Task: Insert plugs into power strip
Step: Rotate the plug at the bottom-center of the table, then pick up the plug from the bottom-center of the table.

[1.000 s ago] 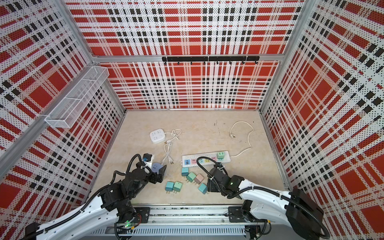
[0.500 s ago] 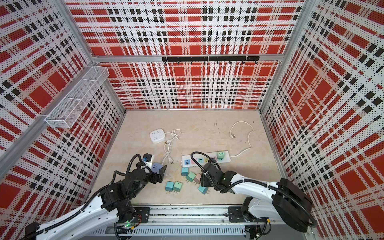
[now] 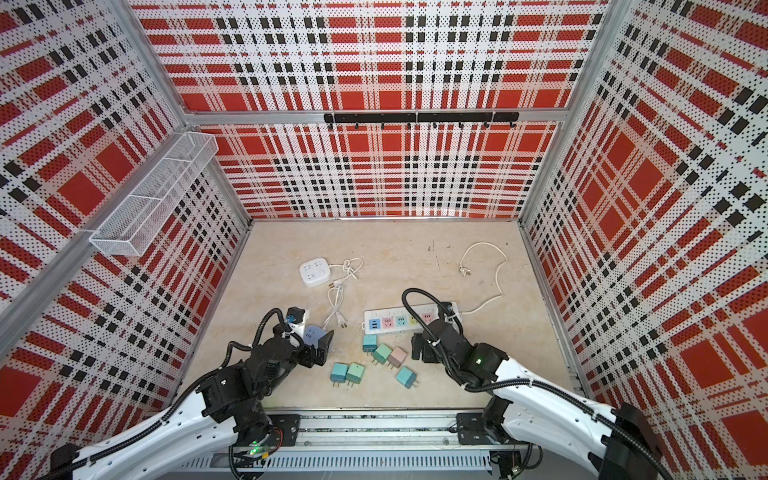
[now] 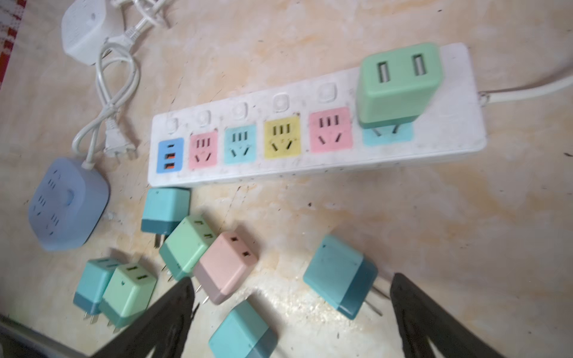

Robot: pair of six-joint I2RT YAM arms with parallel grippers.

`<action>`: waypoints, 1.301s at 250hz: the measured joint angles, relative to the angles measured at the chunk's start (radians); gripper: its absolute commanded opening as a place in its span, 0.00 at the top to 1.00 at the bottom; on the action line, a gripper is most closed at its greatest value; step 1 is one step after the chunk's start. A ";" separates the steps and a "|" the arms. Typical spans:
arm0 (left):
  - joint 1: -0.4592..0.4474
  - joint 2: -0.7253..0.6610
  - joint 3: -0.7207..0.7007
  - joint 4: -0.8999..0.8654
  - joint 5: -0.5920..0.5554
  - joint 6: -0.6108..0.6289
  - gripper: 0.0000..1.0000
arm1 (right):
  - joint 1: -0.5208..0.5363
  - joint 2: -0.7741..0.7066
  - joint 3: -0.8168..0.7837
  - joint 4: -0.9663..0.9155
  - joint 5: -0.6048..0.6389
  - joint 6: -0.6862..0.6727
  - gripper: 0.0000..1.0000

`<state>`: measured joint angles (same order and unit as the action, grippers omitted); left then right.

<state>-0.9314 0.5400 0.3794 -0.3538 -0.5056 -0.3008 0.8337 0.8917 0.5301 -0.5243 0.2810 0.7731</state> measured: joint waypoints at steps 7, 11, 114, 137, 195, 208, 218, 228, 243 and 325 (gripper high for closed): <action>0.000 0.002 0.000 0.002 0.000 0.000 0.01 | -0.020 0.003 -0.003 0.000 -0.004 -0.007 0.00; -0.001 0.003 0.000 0.002 0.000 0.000 0.00 | -0.031 0.005 -0.005 0.000 -0.005 -0.013 0.00; -0.002 0.011 0.000 0.005 0.000 0.003 0.01 | -0.094 0.213 -0.050 0.111 -0.126 -0.090 0.00; -0.002 0.016 0.000 0.006 0.000 0.003 0.01 | -0.094 0.245 -0.057 0.137 -0.151 -0.095 0.00; -0.002 0.030 0.000 0.008 0.000 0.003 0.01 | -0.094 0.265 -0.077 0.183 -0.211 -0.098 0.08; -0.002 0.032 0.000 0.008 0.000 0.003 0.01 | -0.093 0.260 -0.089 0.193 -0.222 -0.096 0.10; -0.002 0.033 0.000 0.009 0.000 0.004 0.01 | -0.089 0.251 -0.096 0.198 -0.228 -0.089 0.12; -0.002 0.034 0.000 0.009 0.000 0.006 0.01 | -0.084 0.242 -0.104 0.201 -0.232 -0.082 0.13; -0.002 0.035 0.000 0.009 0.000 0.007 0.01 | -0.069 0.225 -0.113 0.199 -0.231 -0.069 0.15; -0.008 0.038 0.000 0.010 0.000 0.013 0.01 | 0.037 0.149 -0.117 0.133 -0.161 0.003 0.22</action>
<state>-0.9390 0.5781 0.3794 -0.3443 -0.5056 -0.2882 0.8703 1.0405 0.4133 -0.3916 0.1200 0.7765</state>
